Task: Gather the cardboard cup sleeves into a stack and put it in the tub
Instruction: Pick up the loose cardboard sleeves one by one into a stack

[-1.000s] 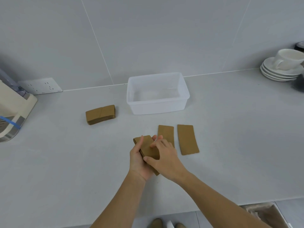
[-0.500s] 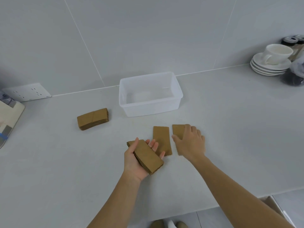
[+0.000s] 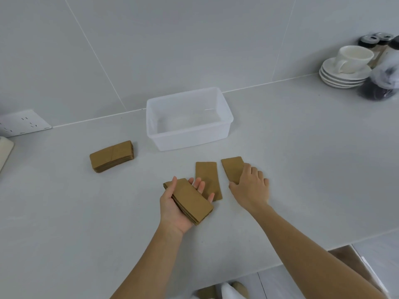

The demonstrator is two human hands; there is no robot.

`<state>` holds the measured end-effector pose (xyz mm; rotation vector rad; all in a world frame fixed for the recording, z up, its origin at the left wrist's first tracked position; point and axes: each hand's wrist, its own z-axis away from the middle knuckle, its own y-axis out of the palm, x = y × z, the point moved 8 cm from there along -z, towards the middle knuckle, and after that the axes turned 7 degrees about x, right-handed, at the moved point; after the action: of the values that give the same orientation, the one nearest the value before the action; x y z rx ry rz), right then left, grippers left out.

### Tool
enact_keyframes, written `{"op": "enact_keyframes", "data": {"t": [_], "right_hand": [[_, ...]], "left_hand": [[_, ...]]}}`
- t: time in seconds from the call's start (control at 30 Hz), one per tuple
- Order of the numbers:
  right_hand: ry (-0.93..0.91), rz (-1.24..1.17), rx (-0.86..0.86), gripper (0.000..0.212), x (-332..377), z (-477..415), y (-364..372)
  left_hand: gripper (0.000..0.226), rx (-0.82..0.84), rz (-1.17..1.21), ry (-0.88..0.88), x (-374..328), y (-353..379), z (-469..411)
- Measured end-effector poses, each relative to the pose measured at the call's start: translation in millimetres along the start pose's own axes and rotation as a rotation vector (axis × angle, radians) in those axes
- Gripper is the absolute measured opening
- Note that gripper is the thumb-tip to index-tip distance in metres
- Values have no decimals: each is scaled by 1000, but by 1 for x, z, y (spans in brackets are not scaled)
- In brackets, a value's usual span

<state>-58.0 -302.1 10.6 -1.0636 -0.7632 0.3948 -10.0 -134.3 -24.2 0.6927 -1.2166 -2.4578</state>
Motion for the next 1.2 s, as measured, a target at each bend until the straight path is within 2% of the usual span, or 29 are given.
{"op": "enact_keyframes", "data": {"t": [0.27, 0.47, 0.57, 0.7, 0.8, 0.9, 1.0, 1.2], "right_hand": [[-72, -435, 98, 59, 42, 6, -34], [-249, -544, 198, 57, 100, 32, -29], [-321, -527, 280, 56, 123, 46, -12], [-393, -456, 347, 56, 145, 62, 8], [-433, -404, 370, 60, 157, 69, 21], [-463, -371, 388, 51, 164, 74, 30], [-485, -323, 396, 41, 167, 77, 37], [-499, -276, 433, 46, 161, 78, 45]], "left_hand": [[59, 56, 34, 32, -19, 19, -2], [74, 54, -18, 118, -44, 20, 6], [78, 85, -90, 146, -56, 19, 14], [77, 122, -60, 165, -67, 11, 20], [67, 133, -16, 195, -73, 0, 23], [61, 136, 6, 209, -76, -9, 28], [63, 111, 12, 203, -75, -17, 31], [60, 116, 77, 166, -67, -21, 28]]}}
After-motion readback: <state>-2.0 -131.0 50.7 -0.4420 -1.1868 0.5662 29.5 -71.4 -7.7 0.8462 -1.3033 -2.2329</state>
